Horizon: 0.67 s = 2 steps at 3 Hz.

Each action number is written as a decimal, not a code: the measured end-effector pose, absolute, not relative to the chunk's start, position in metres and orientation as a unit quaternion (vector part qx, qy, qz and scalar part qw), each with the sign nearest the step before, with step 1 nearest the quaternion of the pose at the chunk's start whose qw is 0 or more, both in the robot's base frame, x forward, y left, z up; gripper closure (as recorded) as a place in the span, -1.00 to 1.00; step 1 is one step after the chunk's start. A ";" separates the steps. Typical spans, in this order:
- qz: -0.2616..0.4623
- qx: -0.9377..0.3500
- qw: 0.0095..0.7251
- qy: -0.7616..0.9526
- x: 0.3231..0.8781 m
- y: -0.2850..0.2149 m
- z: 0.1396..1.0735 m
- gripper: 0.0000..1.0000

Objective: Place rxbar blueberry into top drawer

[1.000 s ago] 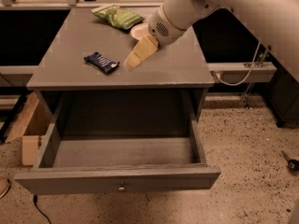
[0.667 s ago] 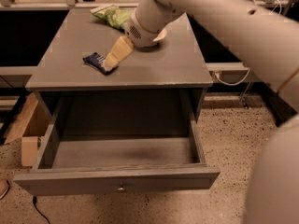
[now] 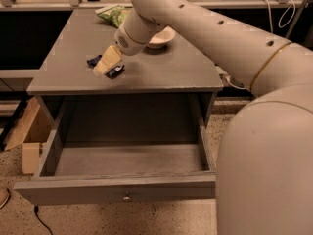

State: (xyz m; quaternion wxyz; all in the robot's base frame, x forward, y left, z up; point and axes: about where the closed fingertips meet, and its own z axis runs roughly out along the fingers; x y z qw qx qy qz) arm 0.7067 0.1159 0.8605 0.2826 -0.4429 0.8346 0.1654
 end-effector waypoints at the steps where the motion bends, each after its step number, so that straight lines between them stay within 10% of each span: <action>1: 0.164 -0.428 0.275 0.845 0.719 0.124 0.842 -1.00; 2: 0.156 -0.417 0.263 0.856 0.727 0.128 0.825 -1.00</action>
Offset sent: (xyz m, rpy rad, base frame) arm 0.0304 0.0140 -0.0500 -0.0481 0.0636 -0.1007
